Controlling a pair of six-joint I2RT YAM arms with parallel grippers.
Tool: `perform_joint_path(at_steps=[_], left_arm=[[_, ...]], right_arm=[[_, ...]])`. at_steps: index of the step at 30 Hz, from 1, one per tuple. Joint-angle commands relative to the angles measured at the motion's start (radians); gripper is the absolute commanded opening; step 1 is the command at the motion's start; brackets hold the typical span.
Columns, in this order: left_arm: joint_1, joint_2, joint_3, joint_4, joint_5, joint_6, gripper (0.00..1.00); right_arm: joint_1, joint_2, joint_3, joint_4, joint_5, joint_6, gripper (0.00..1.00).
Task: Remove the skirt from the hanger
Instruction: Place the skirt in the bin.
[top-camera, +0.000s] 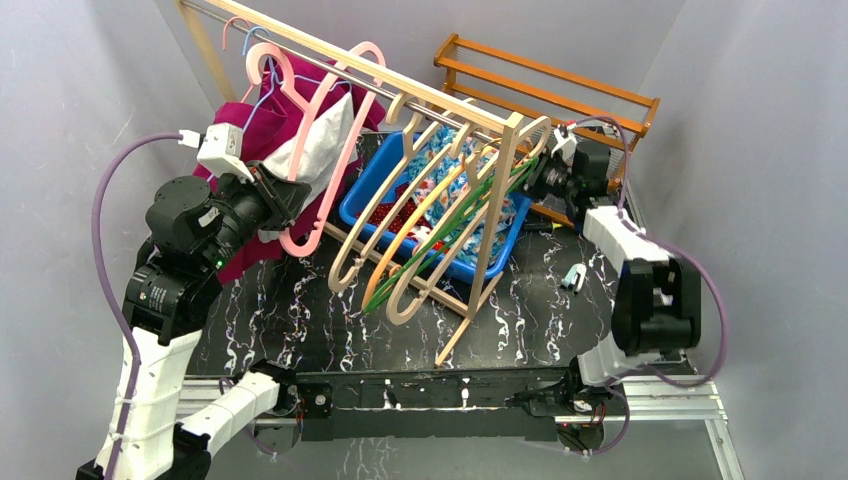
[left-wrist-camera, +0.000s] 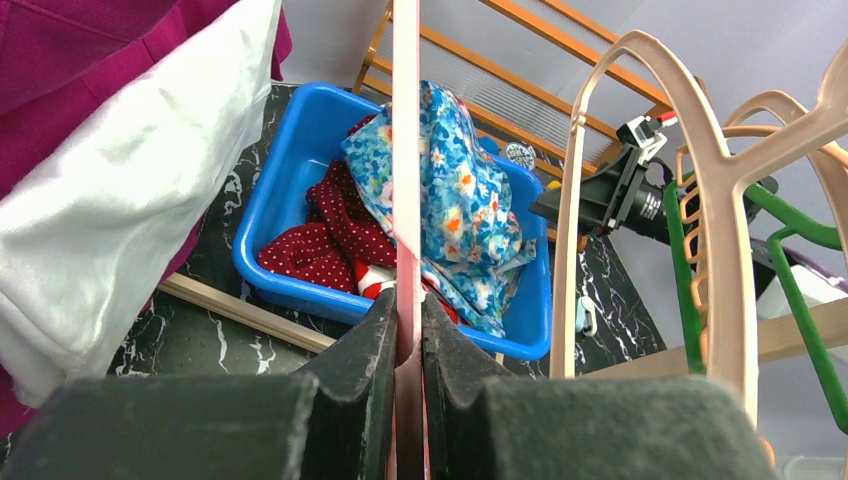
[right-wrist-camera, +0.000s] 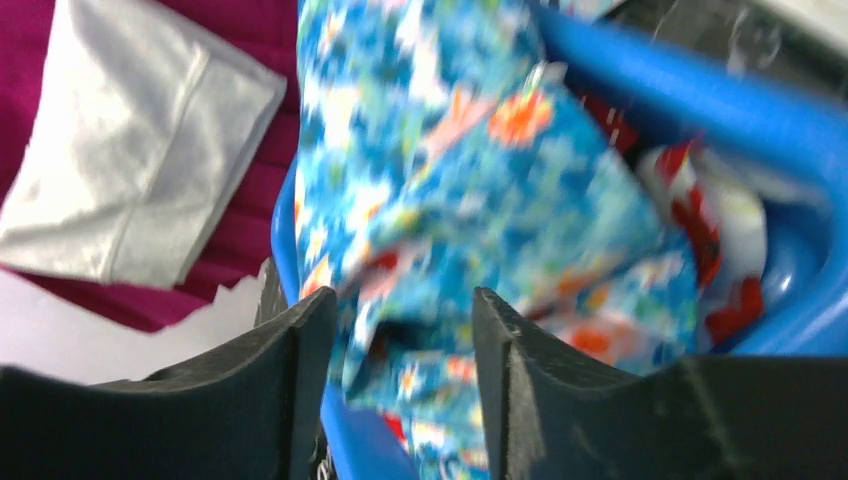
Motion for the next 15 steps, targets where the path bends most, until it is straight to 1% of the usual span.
perform_joint_path(at_steps=[1,4,8,10,13,15], left_arm=[[0.003,0.012,0.047,-0.019,0.071,-0.002,0.00],[0.003,0.003,0.023,-0.023,0.107,-0.020,0.00],[0.004,0.013,0.043,-0.080,0.146,-0.017,0.00],[0.003,0.034,0.081,-0.129,0.154,0.004,0.00],[0.004,0.051,0.120,-0.173,0.175,0.042,0.00],[0.004,0.079,0.156,-0.211,0.206,0.084,0.00]], right_arm=[[-0.008,0.163,0.191,0.105,0.008,0.036,0.55],[0.013,0.271,0.260,0.193,0.018,0.077,0.53],[0.081,0.374,0.356,0.170,0.022,0.056,0.52],[0.116,0.402,0.340,0.180,0.026,0.058,0.51],[0.178,0.387,0.232,0.255,0.029,0.067,0.47],[0.224,0.371,0.186,0.219,0.057,0.004,0.46]])
